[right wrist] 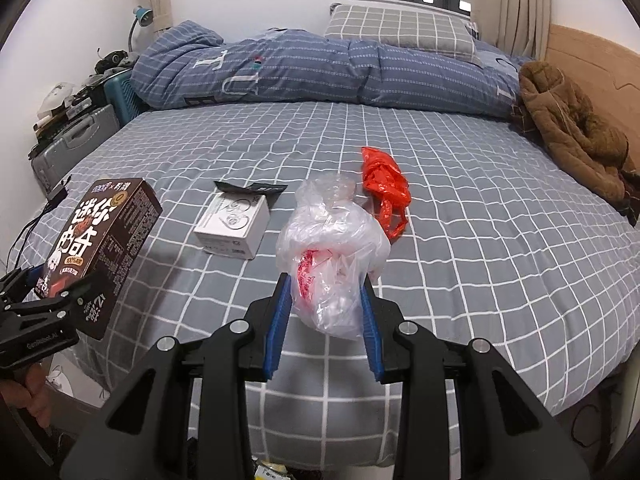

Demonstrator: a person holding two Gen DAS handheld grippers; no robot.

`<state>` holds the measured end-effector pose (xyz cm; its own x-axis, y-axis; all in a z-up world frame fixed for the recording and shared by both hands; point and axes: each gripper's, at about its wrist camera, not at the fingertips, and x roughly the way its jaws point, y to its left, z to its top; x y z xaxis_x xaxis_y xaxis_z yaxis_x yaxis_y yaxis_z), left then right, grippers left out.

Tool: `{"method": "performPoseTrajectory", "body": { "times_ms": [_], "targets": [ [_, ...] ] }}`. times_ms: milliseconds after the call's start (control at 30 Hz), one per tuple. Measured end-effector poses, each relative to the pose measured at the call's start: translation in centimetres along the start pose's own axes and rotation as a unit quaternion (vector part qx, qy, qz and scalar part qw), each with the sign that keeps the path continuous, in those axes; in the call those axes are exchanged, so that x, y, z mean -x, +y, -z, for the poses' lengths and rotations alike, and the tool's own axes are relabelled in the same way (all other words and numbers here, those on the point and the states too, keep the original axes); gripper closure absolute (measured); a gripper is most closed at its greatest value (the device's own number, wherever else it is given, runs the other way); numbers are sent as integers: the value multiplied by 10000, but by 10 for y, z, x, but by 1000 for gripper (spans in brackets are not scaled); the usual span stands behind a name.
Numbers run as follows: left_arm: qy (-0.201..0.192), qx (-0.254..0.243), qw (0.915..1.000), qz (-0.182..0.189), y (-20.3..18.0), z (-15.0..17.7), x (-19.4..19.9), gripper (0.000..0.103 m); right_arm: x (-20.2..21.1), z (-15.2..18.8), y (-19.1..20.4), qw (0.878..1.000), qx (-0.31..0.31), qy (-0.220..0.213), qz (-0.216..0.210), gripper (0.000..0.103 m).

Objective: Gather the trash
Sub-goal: 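Carry the snack box and plastic bag with both tools over the trash bin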

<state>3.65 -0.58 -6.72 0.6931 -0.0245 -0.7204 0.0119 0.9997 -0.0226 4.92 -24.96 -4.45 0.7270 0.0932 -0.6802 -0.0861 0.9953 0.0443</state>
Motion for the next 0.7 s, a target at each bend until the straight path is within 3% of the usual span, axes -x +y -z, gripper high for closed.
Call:
{"method": "performPoseTrajectory", "body": {
  "times_ms": [700],
  "targets": [
    [124,120,9998,34,13,69,47,14,43,58,29,9994,31,161,-292,71]
  ]
}}
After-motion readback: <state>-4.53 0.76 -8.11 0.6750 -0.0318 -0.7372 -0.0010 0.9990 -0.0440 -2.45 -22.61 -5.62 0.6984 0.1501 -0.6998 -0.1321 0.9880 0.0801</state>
